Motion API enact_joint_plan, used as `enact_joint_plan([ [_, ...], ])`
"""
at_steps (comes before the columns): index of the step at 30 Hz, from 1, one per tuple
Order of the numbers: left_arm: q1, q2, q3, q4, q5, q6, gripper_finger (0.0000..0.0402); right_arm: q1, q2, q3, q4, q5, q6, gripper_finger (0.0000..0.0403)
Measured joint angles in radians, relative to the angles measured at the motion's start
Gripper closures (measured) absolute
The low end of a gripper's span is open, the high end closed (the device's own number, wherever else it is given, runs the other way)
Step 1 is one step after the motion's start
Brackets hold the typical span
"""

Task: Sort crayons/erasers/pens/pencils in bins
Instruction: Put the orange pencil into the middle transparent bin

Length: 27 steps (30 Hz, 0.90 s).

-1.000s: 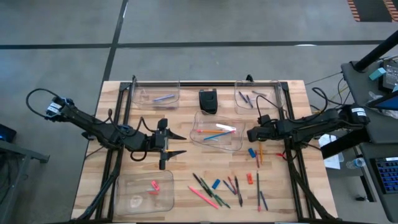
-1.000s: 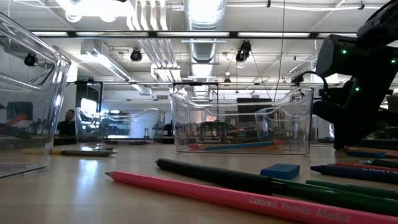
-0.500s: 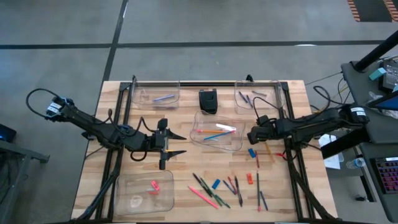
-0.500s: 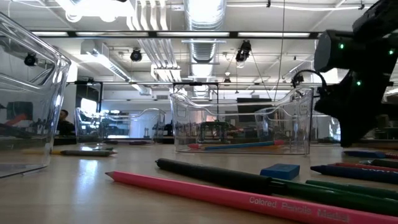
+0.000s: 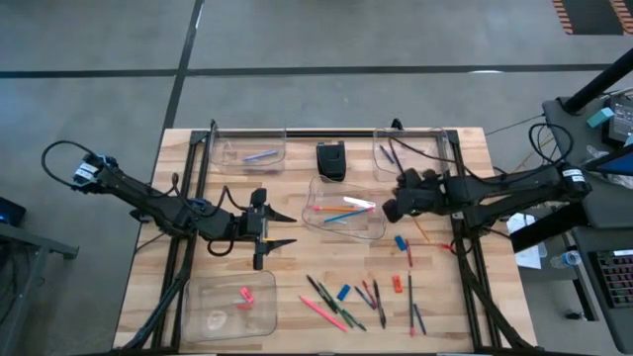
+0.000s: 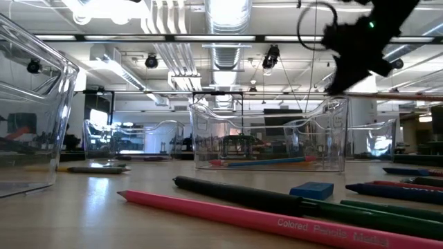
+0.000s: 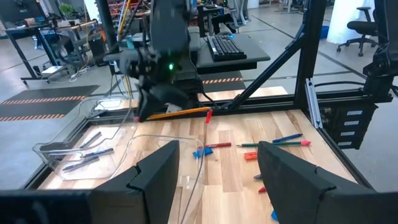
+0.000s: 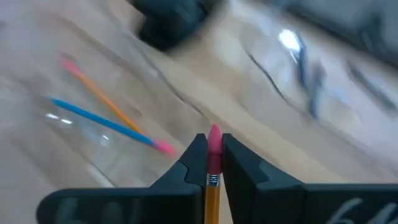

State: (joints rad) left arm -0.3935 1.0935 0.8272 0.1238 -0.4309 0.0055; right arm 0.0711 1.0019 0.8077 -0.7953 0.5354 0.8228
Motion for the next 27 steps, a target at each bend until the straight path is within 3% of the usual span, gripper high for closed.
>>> enact_joint_plan([
  [11, 0.0, 0.0, 0.0, 0.0, 0.0, 0.0, 0.0198, 0.056, 0.198, 0.216, 0.341, -0.002, -0.402, 0.038],
  [22, 0.0, 0.0, 0.0, -0.002, 0.0, 0.001, 0.0198, 0.048, 0.536, 0.493, 0.357, -0.033, -0.688, 0.038],
  [27, 0.0, 0.0, -0.001, -0.008, 0.0, 0.001, 0.0198, 0.004, 0.616, 0.57, 0.357, -0.142, -0.767, 0.038],
])
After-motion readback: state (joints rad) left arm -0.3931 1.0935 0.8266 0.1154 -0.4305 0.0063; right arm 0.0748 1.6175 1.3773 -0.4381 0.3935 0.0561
